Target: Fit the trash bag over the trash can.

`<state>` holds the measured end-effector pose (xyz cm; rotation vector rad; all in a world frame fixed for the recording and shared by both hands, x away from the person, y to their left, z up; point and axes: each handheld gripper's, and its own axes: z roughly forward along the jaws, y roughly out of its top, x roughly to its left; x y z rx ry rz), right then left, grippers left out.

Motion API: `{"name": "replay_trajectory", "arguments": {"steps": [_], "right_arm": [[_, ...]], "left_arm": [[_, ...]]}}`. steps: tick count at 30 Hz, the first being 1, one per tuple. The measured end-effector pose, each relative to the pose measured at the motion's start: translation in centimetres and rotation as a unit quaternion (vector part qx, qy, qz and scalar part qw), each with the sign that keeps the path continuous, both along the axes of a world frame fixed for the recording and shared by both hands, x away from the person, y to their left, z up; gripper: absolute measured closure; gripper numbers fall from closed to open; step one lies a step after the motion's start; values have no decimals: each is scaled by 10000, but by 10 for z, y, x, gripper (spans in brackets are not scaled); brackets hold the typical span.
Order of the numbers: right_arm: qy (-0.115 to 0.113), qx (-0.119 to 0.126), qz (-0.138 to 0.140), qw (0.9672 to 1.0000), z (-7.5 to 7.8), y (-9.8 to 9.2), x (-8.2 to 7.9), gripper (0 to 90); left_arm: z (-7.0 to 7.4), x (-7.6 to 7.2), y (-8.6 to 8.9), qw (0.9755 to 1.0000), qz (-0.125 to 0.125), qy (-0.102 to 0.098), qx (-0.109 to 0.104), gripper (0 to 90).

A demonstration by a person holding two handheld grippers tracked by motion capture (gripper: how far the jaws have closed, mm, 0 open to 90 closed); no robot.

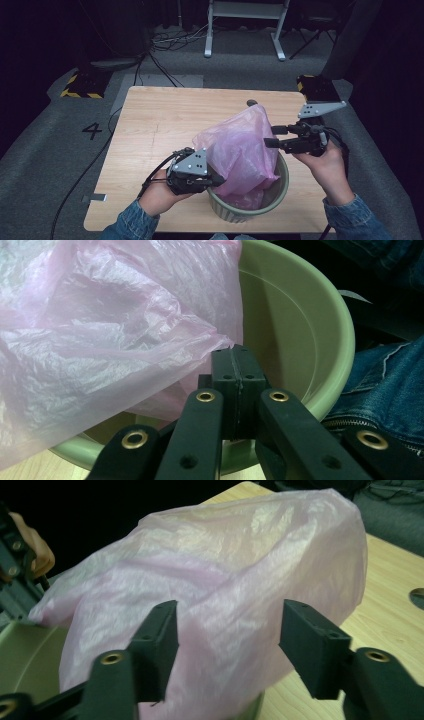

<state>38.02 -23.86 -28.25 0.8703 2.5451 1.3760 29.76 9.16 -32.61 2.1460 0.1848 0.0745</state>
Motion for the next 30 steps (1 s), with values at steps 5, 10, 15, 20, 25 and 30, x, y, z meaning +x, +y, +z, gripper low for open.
{"name": "replay_trajectory", "arguments": {"steps": [5,10,15,20,25,30], "right_arm": [[126,-277,576,9979,-4,17,-1,840],[-119,-519,1042,9931,-10,32,-23,898],[-195,-667,1243,9898,-16,39,-38,891],[-459,-347,685,9960,-5,25,-32,601],[-450,-65,-244,9987,2,3,-8,386],[99,150,-684,9975,-10,-6,22,364]], "left_arm": [[1,0,7,9999,44,1,-144,889],[10,2,17,9985,177,-69,-509,678],[19,6,11,9980,322,-199,-507,579],[22,16,10,9965,552,-205,-590,543],[23,27,15,9951,669,-104,-718,545],[22,28,16,9955,667,-109,-662,547]]}}
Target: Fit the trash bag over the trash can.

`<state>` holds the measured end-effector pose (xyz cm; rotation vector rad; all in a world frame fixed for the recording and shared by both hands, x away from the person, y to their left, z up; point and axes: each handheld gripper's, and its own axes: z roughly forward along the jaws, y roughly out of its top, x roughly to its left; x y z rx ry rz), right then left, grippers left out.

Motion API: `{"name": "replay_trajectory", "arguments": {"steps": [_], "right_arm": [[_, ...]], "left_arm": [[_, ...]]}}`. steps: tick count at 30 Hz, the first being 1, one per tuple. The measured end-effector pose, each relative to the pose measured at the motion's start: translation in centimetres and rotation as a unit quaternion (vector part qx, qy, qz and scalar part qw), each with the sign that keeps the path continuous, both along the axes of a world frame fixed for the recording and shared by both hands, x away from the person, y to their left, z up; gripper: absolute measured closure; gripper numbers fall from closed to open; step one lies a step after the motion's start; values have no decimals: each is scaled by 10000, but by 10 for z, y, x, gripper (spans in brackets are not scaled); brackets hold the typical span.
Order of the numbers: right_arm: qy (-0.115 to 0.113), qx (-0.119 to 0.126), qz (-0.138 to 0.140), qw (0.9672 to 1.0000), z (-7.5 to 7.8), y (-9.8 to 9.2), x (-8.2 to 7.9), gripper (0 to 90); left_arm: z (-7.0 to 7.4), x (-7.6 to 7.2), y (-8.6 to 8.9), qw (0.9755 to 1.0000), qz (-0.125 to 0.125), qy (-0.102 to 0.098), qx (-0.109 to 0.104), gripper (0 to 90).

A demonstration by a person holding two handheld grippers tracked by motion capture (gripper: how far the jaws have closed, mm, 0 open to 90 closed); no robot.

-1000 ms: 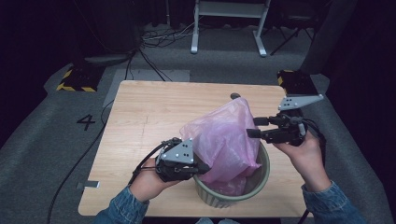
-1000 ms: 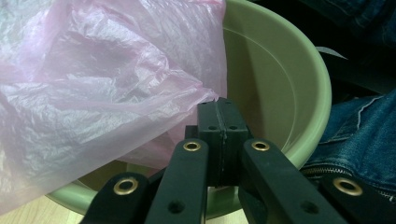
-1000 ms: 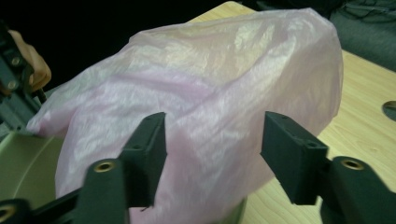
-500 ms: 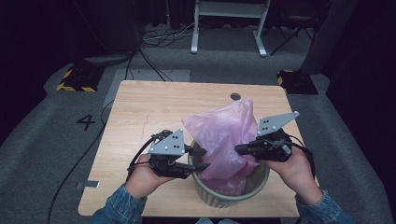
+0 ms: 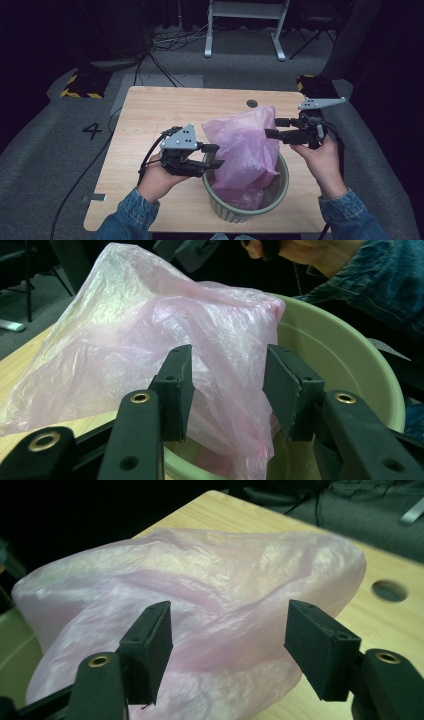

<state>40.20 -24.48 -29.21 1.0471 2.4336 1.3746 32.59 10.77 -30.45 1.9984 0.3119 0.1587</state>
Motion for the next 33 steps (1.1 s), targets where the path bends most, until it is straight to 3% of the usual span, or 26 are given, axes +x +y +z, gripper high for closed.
{"name": "replay_trajectory", "arguments": {"steps": [1,3,6,7,11,12,14,16,18,21,24,27,30,33], "right_arm": [[111,-12,7,9999,-3,2,3,383],[282,-140,191,9993,-9,7,6,522],[311,-403,468,9976,-15,17,5,698],[264,-520,538,9968,-16,20,4,770],[-237,-936,672,9931,-11,27,-10,825],[-405,-957,752,9917,-9,29,-16,893],[-743,-949,970,9880,-3,31,-30,894],[-1143,-1019,1126,9818,2,35,-46,894],[-1410,-1044,1316,9757,4,39,-62,894],[-1622,-1018,1645,9676,4,45,-83,893],[-1683,-1054,1870,9621,0,51,-95,892],[-1648,-1063,2066,9586,-6,57,-103,890],[-1544,-1062,2189,9576,-13,60,-105,889],[-1429,-1109,2278,9568,-19,60,-105,886]], "left_arm": [[0,0,0,10000,11,2,3,547],[-1,0,1,10000,-10,30,-18,548],[-1,-1,2,10000,-16,20,-2,550],[-2,-2,3,10000,-20,16,5,551],[0,-3,4,10000,4,-20,1,551],[0,-3,4,10000,10,-40,-4,551],[2,-3,3,10000,10,-83,-10,551],[4,-4,1,9999,16,-104,-6,549],[6,-5,-2,9999,-2,-170,10,547],[10,-8,-7,9996,-5,-259,56,533],[14,-8,-12,9995,-38,-310,70,519],[19,-6,-16,9993,-34,-346,133,473],[19,-1,-17,9989,108,-397,218,456],[14,9,-11,9984,352,-319,298,445]]}}
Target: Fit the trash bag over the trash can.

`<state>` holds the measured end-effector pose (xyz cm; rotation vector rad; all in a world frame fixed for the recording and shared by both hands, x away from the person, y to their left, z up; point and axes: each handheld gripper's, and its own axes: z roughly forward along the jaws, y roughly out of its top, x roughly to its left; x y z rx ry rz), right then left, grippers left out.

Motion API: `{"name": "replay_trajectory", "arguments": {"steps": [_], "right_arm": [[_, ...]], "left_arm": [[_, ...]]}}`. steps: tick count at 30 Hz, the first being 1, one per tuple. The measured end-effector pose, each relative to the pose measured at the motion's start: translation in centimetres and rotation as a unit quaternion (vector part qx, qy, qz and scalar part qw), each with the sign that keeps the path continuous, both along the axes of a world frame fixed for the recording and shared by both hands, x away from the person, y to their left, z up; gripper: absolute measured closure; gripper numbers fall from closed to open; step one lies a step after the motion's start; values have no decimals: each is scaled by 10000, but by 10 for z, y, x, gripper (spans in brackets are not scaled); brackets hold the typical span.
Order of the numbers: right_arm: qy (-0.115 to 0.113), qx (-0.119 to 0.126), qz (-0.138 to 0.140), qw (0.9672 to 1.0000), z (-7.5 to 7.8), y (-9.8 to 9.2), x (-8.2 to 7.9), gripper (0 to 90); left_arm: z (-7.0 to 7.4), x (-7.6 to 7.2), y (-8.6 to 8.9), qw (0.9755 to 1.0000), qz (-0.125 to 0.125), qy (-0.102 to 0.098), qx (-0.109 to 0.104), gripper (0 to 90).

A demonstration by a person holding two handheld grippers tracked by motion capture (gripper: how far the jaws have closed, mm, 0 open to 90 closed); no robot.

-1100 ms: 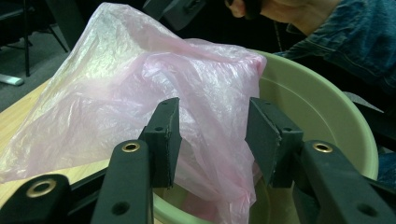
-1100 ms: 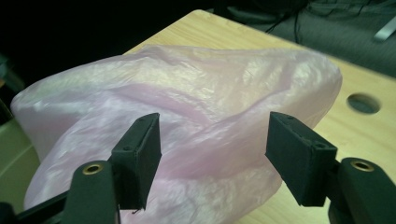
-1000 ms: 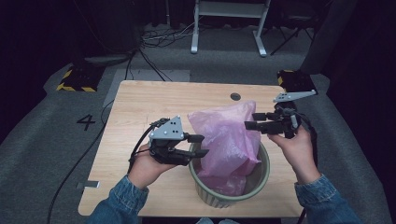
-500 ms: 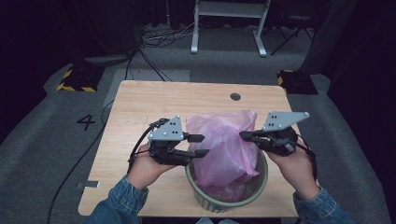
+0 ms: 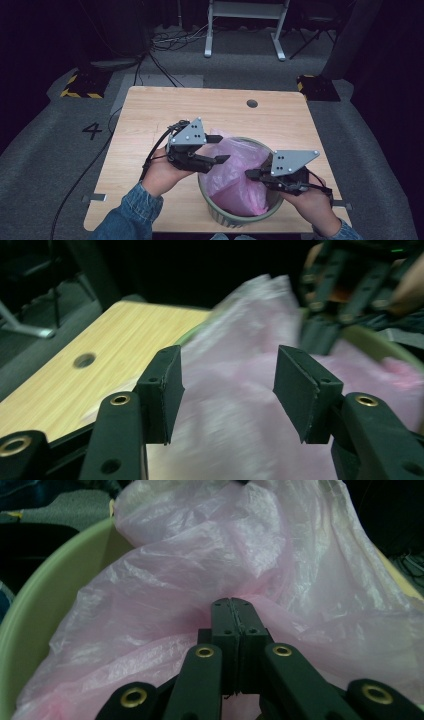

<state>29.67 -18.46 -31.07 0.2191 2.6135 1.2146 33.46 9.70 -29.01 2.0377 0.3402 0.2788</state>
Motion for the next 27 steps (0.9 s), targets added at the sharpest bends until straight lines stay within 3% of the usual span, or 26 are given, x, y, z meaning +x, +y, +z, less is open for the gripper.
{"name": "replay_trajectory", "arguments": {"steps": [5,7,9,13,14,17,20,22,27], "right_arm": [[-55,48,-55,10000,0,-6,1,885],[-118,107,-89,9998,3,-9,1,885],[-245,200,-122,9994,7,-14,2,885],[-744,342,-162,9965,19,-17,3,885],[-892,392,-216,9950,24,-18,5,886],[-1125,473,-397,9917,33,-19,12,886],[-1184,517,-599,9898,36,-20,20,885],[-1168,511,-736,9891,35,-21,25,882],[-943,529,-974,9894,25,-28,34,877]], "left_arm": [[-12,15,15,9989,347,299,-70,414],[-15,19,20,9983,364,430,-122,398],[-16,21,21,9980,243,514,-280,357],[-15,15,10,9986,-186,477,-145,343],[-15,13,7,9981,-324,518,-80,376],[-17,5,1,9968,-655,443,78,624],[-17,-7,-1,9958,-881,259,59,825],[-15,-12,1,9954,-942,155,6,883],[-13,-21,5,9960,-885,-96,68,897]]}}
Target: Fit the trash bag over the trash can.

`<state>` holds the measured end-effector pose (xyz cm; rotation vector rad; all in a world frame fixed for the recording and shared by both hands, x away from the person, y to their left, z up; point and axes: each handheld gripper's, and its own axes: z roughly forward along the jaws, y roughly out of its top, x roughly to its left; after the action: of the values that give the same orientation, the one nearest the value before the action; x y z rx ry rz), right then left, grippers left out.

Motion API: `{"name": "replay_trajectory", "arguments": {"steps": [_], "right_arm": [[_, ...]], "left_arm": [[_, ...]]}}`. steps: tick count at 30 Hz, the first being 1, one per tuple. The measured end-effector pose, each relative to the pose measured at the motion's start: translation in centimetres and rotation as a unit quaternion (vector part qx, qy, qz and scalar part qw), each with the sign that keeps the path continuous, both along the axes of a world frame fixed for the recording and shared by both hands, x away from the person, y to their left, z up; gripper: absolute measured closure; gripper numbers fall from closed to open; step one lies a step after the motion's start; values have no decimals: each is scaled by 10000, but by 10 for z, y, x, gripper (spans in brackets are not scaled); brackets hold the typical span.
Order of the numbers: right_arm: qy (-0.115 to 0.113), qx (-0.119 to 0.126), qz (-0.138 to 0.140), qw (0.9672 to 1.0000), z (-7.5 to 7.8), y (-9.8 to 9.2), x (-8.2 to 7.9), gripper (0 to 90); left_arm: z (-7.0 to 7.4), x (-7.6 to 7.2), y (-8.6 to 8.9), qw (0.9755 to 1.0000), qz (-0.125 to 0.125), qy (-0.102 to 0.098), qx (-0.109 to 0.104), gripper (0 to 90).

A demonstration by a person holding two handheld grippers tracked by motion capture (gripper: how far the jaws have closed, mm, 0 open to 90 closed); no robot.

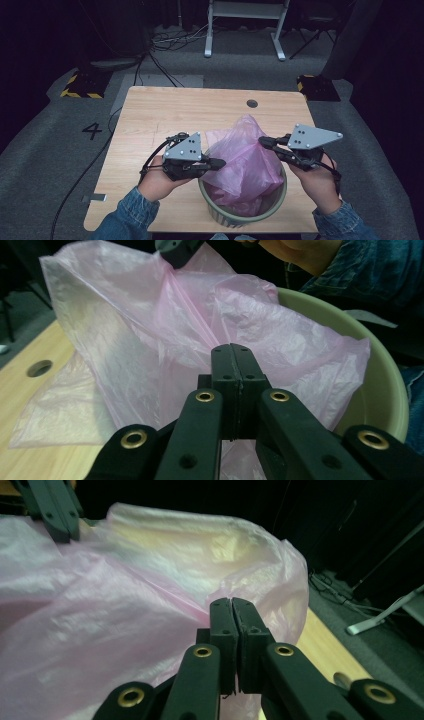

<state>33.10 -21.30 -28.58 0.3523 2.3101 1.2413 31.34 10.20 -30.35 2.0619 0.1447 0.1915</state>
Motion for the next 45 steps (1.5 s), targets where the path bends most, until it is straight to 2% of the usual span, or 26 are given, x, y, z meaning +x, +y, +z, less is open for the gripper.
{"name": "replay_trajectory", "arguments": {"steps": [4,8,9,11,13,15,19,21,22,25,26,27,30,32,34,36,37,41,45], "right_arm": [[110,56,14,9999,-5,-8,-5,878],[266,-17,-66,9996,-7,-17,-3,874],[419,51,-123,9990,-7,-22,0,850],[555,153,-176,9982,-6,-26,3,787],[689,327,-192,9969,-3,-27,5,659],[786,498,-90,9956,1,-24,6,545],[987,527,12,9937,6,-11,12,453],[1108,424,-66,9929,5,-3,17,477],[1166,355,-76,9925,4,0,20,530],[1360,184,5,9905,0,6,27,759],[1396,175,106,9900,-2,7,28,840],[1421,181,165,9895,-3,7,27,883],[1223,286,333,9915,-5,5,22,895],[917,451,601,9929,-5,1,14,895],[605,511,758,9940,-6,-1,7,895],[440,591,937,9929,-8,-3,2,895],[359,632,1000,9923,-10,-3,-1,895],[465,815,1086,9896,-15,-5,-1,894],[517,948,1164,9873,-17,-4,-1,894]], "left_arm": [[-3,-1,4,10000,-7,34,24,898],[-8,-10,-4,9995,-233,-34,230,898],[-8,-11,-5,9993,-261,-36,247,898],[-7,-15,-10,9989,-385,-63,268,898],[-6,-16,-15,9984,-465,-85,301,898],[-7,-16,-21,9979,-539,-84,353,898],[-9,-17,-31,9970,-639,-106,430,898],[-9,-18,-34,9966,-695,-106,440,898],[-9,-19,-35,9964,-727,-111,431,898],[-8,-19,-32,9969,-686,-126,362,897],[-8,-19,-30,9974,-618,-137,346,891],[-7,-18,-28,9983,-491,-144,279,861],[-4,-13,-18,9998,-158,-93,45,660],[0,-9,-9,9998,41,-83,-154,560],[3,-6,-3,9993,167,-93,-326,510],[10,-3,3,9980,268,-130,-552,475],[13,-3,5,9977,300,-156,-592,467],[22,3,10,9952,567,-287,-745,446],[28,18,8,9944,592,-106,-865,447]]}}
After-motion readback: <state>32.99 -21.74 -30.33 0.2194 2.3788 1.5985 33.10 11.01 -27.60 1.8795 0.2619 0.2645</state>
